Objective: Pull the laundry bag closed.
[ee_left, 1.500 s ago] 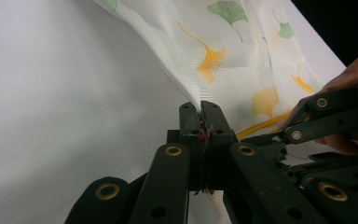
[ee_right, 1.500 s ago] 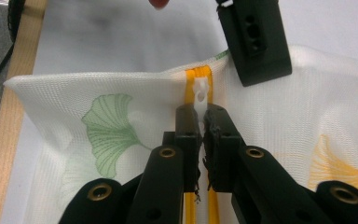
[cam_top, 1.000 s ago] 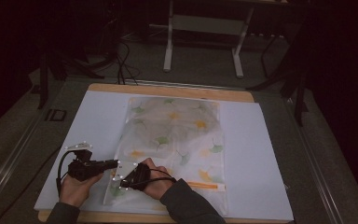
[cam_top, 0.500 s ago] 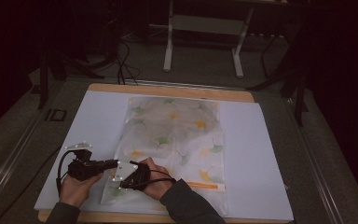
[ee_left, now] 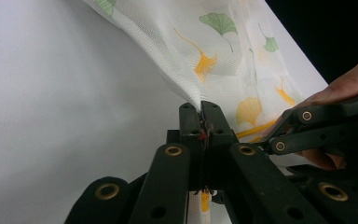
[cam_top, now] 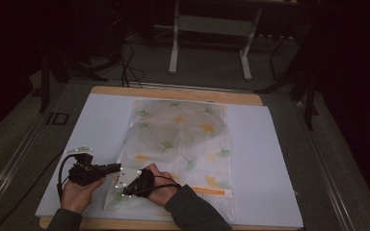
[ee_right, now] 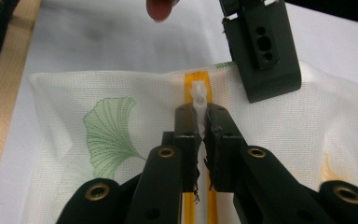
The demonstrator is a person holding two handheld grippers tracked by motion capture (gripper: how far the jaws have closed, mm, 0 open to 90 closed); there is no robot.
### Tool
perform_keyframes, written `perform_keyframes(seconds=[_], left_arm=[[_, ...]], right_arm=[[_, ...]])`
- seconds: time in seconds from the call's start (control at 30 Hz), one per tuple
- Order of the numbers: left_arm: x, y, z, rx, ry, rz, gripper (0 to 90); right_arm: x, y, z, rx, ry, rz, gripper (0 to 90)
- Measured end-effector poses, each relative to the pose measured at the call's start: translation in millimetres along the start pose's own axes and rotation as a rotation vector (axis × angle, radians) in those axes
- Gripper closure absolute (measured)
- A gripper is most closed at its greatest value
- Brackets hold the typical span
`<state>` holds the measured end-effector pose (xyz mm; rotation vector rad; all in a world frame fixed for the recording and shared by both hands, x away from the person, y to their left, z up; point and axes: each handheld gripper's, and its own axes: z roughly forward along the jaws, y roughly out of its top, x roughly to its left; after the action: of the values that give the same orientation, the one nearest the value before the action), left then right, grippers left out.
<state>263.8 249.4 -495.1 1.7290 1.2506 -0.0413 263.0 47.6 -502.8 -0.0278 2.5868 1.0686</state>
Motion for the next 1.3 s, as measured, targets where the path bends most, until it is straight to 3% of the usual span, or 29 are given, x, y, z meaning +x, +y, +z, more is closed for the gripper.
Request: perform_keyframes(seconds=[0.2,0.53,0.63,0.9,1.03,1.3], left_arm=[[-0.1,0.3,-1.4,-0.009,-0.002,-0.002,89.5],[1.7,0.7,-4.2,-0.023,-0.030,-0.027,89.5],[1.9,-0.3,-3.6,-0.020,-0.026,-0.011,89.2],[-2.2,-3.4,5.0,0.013,-0.023,0.000,78.7],[-4.4,-3.4,4.5,0.029,0.001,0.005,86.5],[-3.4,-2.5,3.1,0.017,0.011,-0.027,88.7]], right_arm=[[-4.3,-3.5,-0.2,0.006,0.027,0.044,85.1],[-6.3,-3.9,0.8,0.020,0.021,0.046,85.9],[-8.5,-5.0,-1.1,0.009,0.017,0.055,86.0],[-9.6,-6.0,-3.2,-0.002,0.005,0.074,86.7],[-9.3,-5.4,-2.2,-0.005,0.003,0.075,90.0],[-9.8,-5.6,0.2,-0.005,0.016,0.089,90.0]])
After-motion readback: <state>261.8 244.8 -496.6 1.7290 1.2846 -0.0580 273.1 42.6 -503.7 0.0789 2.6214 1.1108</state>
